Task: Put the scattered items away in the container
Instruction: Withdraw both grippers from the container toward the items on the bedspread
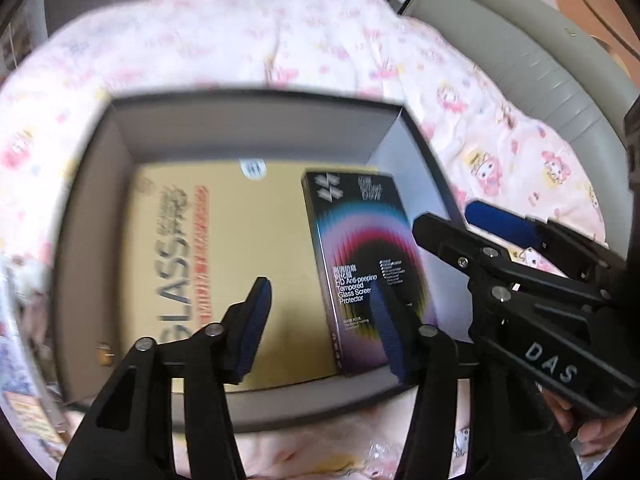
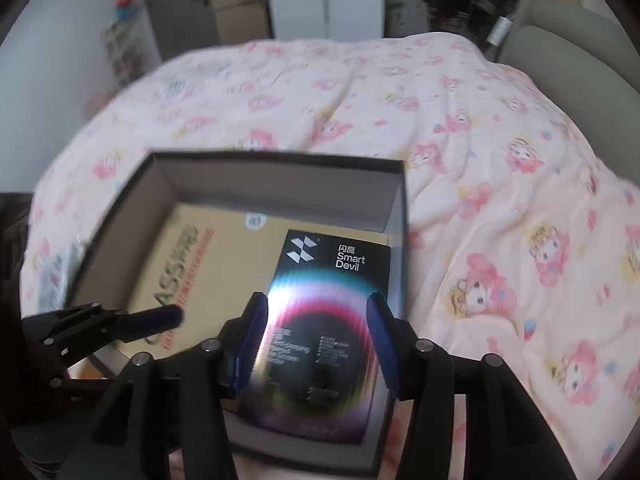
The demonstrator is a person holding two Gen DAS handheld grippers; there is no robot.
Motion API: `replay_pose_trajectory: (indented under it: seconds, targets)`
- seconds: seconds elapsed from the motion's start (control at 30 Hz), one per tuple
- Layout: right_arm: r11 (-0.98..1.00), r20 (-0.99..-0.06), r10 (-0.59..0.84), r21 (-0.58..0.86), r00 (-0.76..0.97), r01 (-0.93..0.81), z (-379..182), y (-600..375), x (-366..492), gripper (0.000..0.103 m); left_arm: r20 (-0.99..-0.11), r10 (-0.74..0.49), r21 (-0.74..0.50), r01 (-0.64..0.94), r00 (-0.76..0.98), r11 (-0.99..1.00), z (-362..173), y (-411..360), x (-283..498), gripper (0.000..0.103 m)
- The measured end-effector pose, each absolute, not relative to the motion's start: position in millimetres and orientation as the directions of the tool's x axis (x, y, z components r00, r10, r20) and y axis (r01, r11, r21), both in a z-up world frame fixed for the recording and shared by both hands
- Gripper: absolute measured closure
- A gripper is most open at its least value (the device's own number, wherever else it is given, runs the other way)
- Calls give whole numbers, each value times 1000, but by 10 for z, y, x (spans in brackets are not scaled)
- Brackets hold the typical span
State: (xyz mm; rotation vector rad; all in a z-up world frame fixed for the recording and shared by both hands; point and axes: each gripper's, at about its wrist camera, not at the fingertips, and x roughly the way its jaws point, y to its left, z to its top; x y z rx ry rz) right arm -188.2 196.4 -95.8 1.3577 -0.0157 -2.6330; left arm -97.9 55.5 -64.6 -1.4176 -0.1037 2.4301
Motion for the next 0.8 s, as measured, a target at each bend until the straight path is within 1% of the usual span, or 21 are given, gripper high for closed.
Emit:
replay_pose_trajectory:
  seconds: [0.07, 0.1, 0.17, 0.2, 0.33, 0.4, 0.43, 0.6, 0.8]
  targets:
    - [-983, -785, -184, 129, -592, 134, -822, 1985, -1746, 47, -813, 264, -152, -248, -519, -957, -407, 623, -1184, 33]
    - [-982, -777, -186, 134, -602, 131, -753, 1981, -1687, 42, -800, 249, -128, -250, -546, -960, -372, 593, -1240, 28]
    - [-982, -756, -190, 139, -626, 130, -579, 1943, -1532, 39, -771, 244, -113, -250, -589, -962, -627, 460, -1198, 10]
    - [-980, -744, -200, 145, -638, 139, -498, 1919, -1459, 39, -759, 245, -113, -249, -603, -962, -615, 423, -1095, 8]
    - [-977, -692, -213, 146, -690, 155, -162, 1771, -1110, 37, -721, 221, -84, -234, -657, -969, -318, 405, -765, 7]
    - [-976, -675, -218, 147, -704, 161, -49, 1682, -979, 32, -700, 214, -82, -221, -682, -972, -167, 276, -596, 4]
    - [-975, -669, -221, 144, -709, 168, -3, 1626, -912, 32, -693, 205, -78, -211, -692, -974, -128, 221, -532, 2]
    - [-963, -644, -263, 132, -718, 234, 117, 1347, -608, 32, -672, 133, -35, -148, -729, -988, -59, -118, -285, 1]
    - [-940, -657, -322, 135, -681, 314, 72, 987, -460, 32, -668, 9, 19, -30, -744, -999, -101, -569, -116, 1]
